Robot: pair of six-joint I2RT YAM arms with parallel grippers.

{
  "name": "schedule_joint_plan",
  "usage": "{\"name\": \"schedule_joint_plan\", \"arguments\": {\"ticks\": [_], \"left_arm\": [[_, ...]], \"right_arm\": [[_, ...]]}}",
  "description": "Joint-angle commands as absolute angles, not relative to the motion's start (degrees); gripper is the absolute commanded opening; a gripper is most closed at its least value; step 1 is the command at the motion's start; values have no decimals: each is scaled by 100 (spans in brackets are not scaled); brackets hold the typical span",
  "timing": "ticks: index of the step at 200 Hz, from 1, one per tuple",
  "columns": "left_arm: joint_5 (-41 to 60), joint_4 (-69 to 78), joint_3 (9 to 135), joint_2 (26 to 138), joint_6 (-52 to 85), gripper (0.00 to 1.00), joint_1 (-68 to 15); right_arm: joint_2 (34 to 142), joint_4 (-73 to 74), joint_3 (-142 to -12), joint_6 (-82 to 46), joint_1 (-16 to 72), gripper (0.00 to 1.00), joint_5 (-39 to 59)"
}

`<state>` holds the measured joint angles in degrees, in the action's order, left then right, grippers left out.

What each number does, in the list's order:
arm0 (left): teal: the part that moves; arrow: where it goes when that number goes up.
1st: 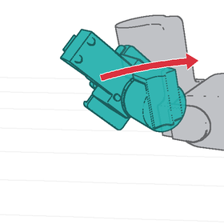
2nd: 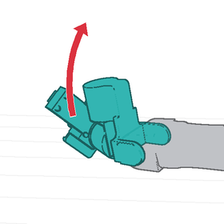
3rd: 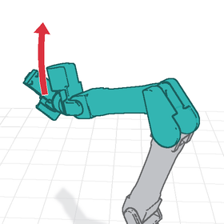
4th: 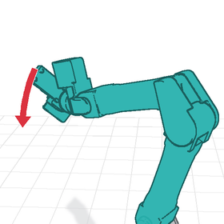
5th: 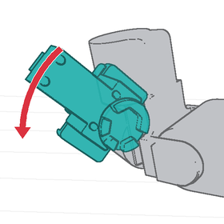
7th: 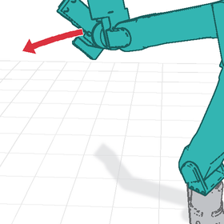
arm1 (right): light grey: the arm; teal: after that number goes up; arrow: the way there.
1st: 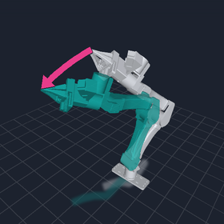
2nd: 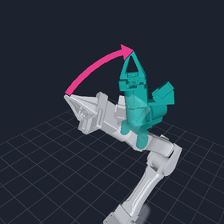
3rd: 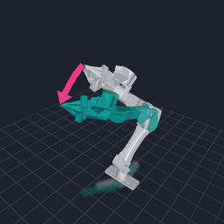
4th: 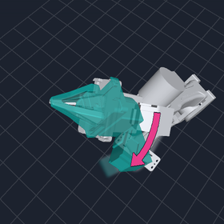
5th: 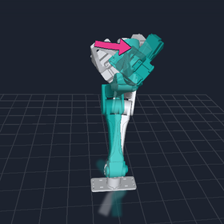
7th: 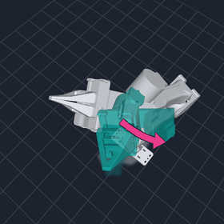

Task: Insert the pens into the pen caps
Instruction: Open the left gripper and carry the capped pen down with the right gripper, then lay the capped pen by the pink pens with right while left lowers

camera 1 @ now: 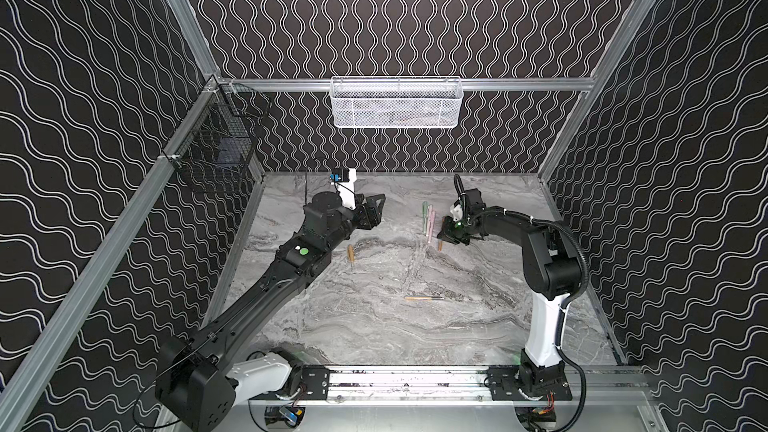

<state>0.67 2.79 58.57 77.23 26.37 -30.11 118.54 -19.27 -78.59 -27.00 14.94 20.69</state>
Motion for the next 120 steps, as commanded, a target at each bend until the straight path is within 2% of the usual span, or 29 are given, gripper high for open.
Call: {"name": "schedule_joint_plan", "arguments": {"ticks": [1,68,91,120], "left_arm": [[90,387,5915,7735,2525,69,-3003],[132,395,5915,7753,2548,69,-2984],[123,415,5914,7750,2564,69,-2979],[185,442,5910,7774,2583,69,-2970]], "right_arm": [[11915,-1911,-7979,-2809,1488,14,2153],[12265,-2151,-8401,-2767,1480,20,2146],[12213,-2040,-8312,-2777,1485,27,2101],[12020,-1942,-8122,-2784,1478,27,2063]]}}
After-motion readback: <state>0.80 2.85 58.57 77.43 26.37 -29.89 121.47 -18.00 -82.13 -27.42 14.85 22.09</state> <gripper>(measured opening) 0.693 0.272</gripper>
